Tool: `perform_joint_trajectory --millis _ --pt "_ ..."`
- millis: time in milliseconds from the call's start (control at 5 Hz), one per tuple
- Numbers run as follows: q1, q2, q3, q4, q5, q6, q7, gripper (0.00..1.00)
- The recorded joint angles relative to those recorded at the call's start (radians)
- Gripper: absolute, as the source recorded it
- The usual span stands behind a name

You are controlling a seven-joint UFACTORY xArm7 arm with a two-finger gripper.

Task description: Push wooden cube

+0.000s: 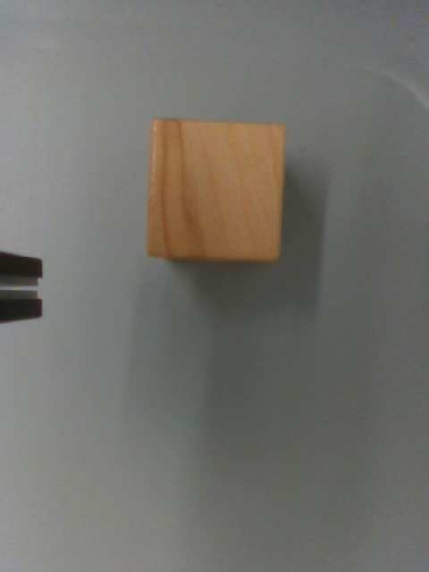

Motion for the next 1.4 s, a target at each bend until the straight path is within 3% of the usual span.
perform_joint_trajectory --millis 200,400,600,800,1000,1200,1400 --pt "0.0000 0.000 0.000 0.000 0.0000 0.000 0.000 0.00" --pt "0.0095 0.016 0.005 -0.023 -0.0059 -0.036 0.015 0.00" --pt "0.0095 0.016 0.005 -0.023 -0.0059 -0.036 0.015 0.00" --pt "0.0175 0.029 0.009 -0.042 -0.0109 -0.065 0.028 0.00" --pt "0.0175 0.029 0.009 -0.042 -0.0109 -0.065 0.028 0.00" --pt "0.0248 0.041 0.013 -0.060 -0.0155 -0.093 0.040 0.00" --pt "0.0248 0.041 0.013 -0.060 -0.0155 -0.093 0.040 0.00"
